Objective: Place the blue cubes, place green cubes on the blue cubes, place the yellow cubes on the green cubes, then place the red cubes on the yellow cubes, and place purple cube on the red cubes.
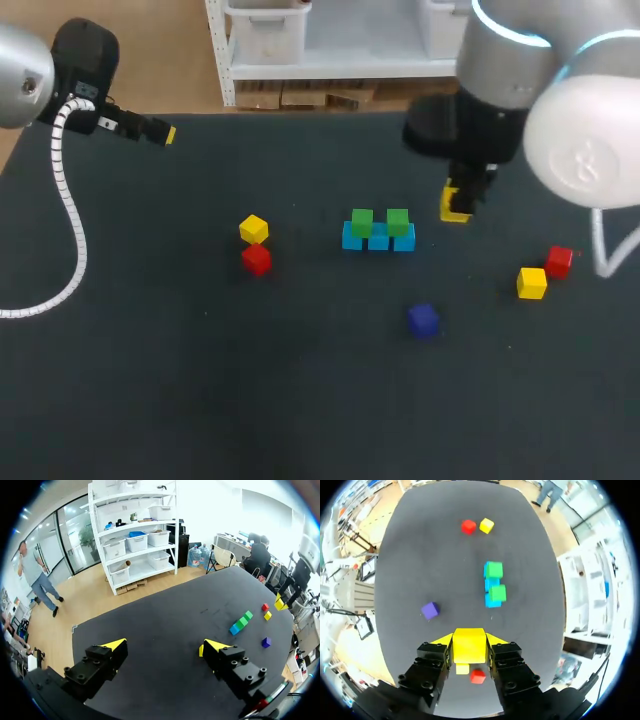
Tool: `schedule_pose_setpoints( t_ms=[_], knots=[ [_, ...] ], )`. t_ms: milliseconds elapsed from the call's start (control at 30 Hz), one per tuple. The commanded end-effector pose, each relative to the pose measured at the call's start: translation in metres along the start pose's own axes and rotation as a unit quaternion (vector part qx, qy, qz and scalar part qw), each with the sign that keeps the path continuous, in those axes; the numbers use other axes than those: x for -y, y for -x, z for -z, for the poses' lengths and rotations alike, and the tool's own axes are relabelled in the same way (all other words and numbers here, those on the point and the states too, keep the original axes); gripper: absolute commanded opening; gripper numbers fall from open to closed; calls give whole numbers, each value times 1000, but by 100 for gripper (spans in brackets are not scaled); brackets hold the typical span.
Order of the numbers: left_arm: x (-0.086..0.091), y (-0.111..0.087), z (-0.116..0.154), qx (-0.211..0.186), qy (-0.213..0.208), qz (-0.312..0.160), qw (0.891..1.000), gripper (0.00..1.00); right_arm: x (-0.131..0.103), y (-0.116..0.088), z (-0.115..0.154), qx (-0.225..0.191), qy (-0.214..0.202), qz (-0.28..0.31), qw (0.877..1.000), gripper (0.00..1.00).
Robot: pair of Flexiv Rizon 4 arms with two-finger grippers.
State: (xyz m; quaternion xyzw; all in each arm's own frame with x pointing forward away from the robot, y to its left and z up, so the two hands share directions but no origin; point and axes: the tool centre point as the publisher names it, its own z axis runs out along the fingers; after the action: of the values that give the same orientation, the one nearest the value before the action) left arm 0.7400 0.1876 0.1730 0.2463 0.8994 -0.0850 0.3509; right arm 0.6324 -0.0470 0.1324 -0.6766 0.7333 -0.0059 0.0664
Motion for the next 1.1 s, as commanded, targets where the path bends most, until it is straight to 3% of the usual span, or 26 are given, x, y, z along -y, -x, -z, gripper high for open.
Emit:
schedule_pose_setpoints(
  t_ms=[33, 567, 1100],
  knots=[
    [-2, -1, 0, 2, -4, -1, 1000, 100, 9, 24, -5, -12, 8, 18, 1000, 0],
    [-2, -1, 0, 2, -4, -1, 1000, 100, 39, 66, -41, -9, 44, 38, 998, 0],
    [-2, -1, 0, 2, -4, -1, 1000, 100, 58, 69, -72, -35, 48, 24, 998, 0]
  ],
)
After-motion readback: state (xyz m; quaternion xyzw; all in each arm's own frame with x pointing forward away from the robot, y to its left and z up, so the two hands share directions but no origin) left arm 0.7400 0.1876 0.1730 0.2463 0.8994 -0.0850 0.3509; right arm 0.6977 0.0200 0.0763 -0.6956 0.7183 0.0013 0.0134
